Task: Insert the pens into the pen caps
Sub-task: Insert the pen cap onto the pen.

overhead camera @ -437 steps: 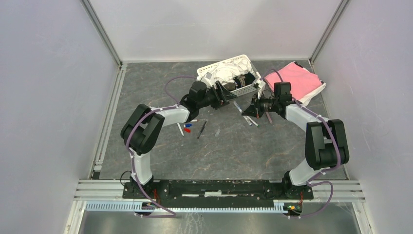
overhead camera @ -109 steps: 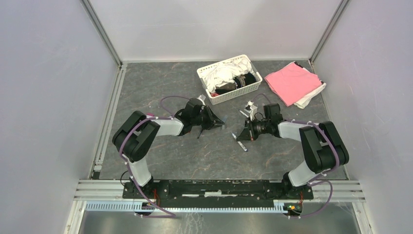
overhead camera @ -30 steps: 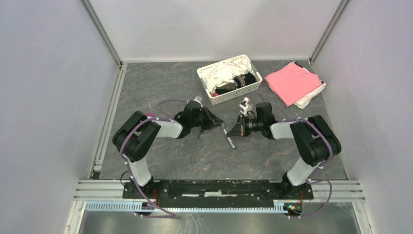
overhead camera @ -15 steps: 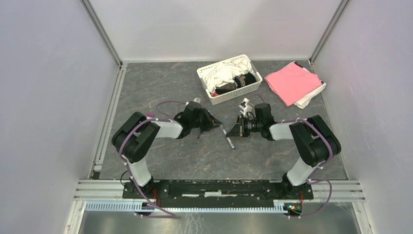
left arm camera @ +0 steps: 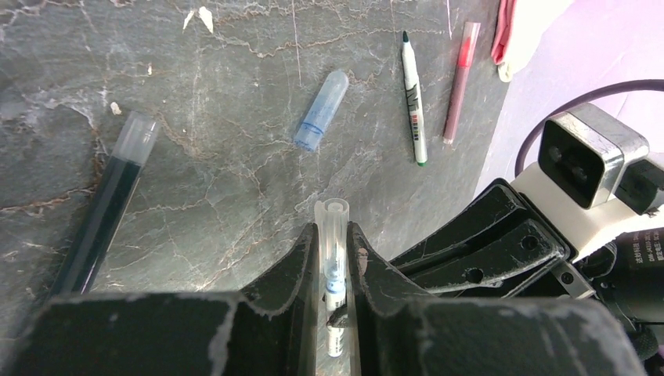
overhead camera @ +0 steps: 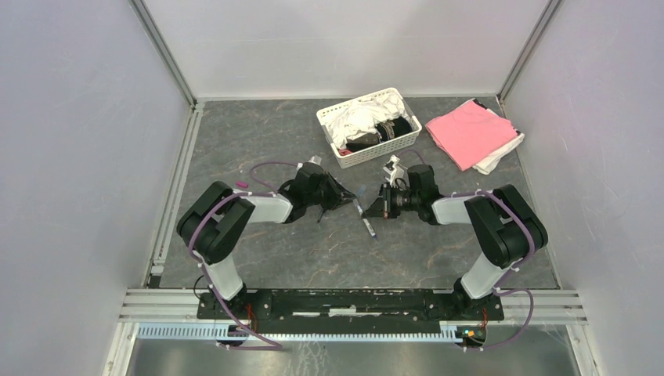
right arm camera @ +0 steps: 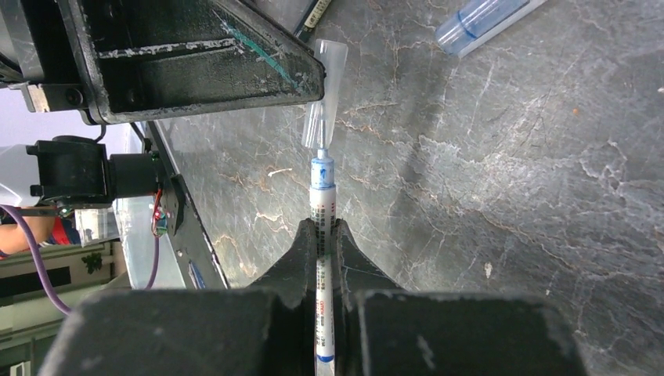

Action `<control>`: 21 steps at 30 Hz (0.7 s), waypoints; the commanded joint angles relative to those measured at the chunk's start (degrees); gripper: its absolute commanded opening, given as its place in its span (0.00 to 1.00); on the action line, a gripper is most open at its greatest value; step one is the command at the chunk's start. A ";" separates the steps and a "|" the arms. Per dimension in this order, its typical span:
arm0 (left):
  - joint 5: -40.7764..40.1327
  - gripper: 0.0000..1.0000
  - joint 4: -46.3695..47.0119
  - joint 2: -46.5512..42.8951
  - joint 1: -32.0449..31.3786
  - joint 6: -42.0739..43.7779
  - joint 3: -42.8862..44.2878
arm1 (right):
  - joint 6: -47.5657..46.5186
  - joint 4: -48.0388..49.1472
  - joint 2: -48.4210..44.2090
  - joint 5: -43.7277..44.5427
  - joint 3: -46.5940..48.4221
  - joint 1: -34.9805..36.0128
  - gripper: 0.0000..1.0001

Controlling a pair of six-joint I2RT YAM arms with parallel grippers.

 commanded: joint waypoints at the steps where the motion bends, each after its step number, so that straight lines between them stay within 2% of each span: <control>1: 0.27 0.08 -0.51 -2.42 -0.62 -0.92 -0.98 | 1.23 3.51 0.98 1.95 2.69 0.17 0.00; 12: -1.26 0.08 -5.52 -2.20 -1.85 1.88 2.42 | 5.14 7.12 2.60 2.30 4.20 1.54 0.00; 21: 0.74 0.07 -7.37 -3.76 -2.54 4.92 2.34 | -2.94 3.42 2.19 3.92 5.18 1.54 0.00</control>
